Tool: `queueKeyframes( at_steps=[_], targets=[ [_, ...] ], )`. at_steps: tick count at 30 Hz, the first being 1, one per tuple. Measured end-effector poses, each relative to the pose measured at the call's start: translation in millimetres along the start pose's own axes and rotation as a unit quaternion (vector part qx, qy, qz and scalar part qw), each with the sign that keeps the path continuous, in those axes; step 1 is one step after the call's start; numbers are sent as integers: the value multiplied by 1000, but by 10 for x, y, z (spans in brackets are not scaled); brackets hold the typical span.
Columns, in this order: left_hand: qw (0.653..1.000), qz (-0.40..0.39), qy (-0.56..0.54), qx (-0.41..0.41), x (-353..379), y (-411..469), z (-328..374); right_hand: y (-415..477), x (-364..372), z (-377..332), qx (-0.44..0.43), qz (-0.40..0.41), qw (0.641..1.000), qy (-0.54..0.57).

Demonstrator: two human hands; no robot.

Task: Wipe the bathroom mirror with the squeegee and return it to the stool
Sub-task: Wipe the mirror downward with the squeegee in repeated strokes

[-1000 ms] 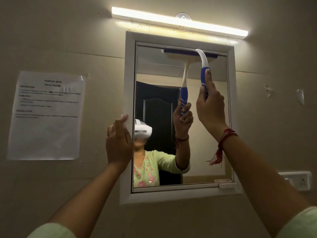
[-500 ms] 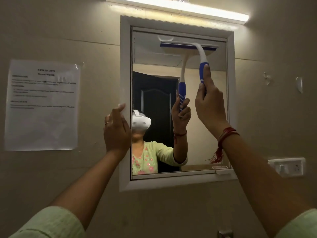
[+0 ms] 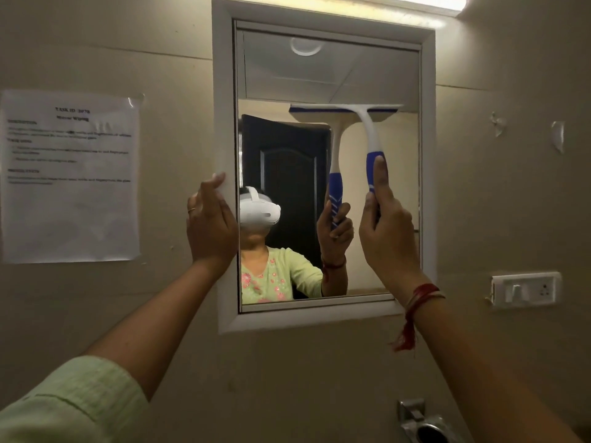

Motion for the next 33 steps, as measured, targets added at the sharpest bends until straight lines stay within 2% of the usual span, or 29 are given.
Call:
queueKeyframes(
  at_steps=[33],
  targets=[
    [1000, 7, 16, 2, -50, 21, 56, -1397, -19, 374, 73, -75, 994, 15]
  ],
)
Point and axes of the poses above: each hand's wrist, its own y-axis towards the middle knuckle, its own x-axis out of the palm, z = x × y, the point moved 8 cm from there along y, towards the middle knuckle, and after that the axes turned 9 degrees about x, right-handed, at the moved point
